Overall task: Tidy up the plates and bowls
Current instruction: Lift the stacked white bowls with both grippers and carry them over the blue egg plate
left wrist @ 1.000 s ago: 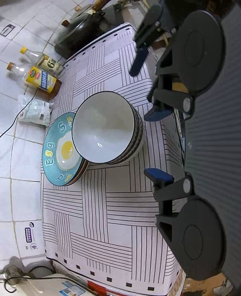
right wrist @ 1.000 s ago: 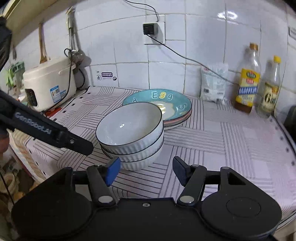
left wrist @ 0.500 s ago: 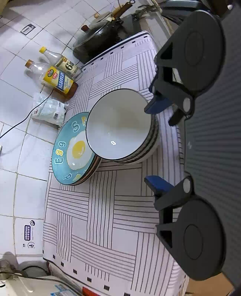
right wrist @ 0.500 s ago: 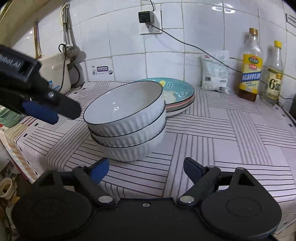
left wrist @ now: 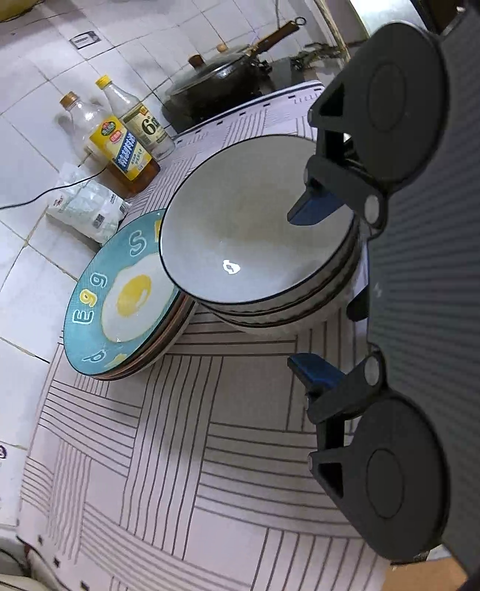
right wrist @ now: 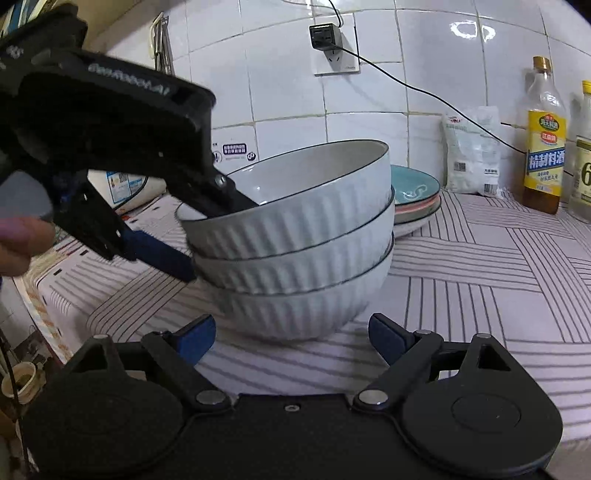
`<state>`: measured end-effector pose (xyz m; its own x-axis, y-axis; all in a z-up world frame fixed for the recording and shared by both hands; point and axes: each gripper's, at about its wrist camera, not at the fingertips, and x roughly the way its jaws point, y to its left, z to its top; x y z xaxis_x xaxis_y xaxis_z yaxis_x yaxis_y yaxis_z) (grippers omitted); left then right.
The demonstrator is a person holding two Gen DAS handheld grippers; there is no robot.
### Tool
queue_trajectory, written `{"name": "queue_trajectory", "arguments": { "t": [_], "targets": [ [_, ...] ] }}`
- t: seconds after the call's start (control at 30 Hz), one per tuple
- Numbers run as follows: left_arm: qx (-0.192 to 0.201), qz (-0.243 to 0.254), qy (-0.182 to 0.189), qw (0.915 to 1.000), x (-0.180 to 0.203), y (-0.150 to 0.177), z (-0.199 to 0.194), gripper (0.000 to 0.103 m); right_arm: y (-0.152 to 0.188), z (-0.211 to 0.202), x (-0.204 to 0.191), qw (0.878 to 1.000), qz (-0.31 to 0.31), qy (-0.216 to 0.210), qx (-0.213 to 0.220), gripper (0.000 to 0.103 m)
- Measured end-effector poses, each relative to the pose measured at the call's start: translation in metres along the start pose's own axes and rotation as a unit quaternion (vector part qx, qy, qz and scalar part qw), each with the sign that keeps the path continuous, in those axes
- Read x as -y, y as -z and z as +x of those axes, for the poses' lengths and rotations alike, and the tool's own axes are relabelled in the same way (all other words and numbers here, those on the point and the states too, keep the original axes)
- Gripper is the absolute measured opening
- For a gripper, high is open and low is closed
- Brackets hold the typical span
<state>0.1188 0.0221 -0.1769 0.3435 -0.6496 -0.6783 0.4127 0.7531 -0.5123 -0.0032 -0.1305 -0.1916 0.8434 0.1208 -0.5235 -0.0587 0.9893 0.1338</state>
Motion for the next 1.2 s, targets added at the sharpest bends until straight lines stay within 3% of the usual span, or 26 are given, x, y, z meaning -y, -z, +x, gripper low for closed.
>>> {"name": "queue_trajectory", "arguments": {
  "t": [0.07,0.2,0.3,0.67,0.9,1.2],
  "targets": [
    [-0.002,-0.01,0.005,0.9999,-0.004,-0.002,0.006,0.073,-0.002,0.006,0.003,1.0,0.0,-0.007,0.003,0.093],
    [-0.017,-0.05,0.019,0.9984,-0.014,-0.005,0.016,0.06,-0.004,0.016,0.007,1.0,-0.011,-0.023,0.006,0.095],
    [-0.011,-0.041,0.019,0.9989,-0.012,-0.004,0.018,0.054,-0.003,0.017,0.005,1.0,-0.011,-0.019,0.011,0.096],
    [0.007,-0.069,0.033,0.997,-0.018,-0.001,0.02,0.053,-0.003,0.026,0.009,0.999,-0.031,-0.028,0.023,0.098],
    [0.016,-0.027,0.014,0.9994,-0.005,0.006,0.012,0.054,-0.009,0.027,0.009,0.998,-0.051,-0.034,0.001,0.097],
    [0.013,-0.001,0.012,0.9998,0.003,0.01,0.002,0.054,-0.002,0.013,0.006,0.999,-0.035,-0.023,0.017,0.096]
  ]
}}
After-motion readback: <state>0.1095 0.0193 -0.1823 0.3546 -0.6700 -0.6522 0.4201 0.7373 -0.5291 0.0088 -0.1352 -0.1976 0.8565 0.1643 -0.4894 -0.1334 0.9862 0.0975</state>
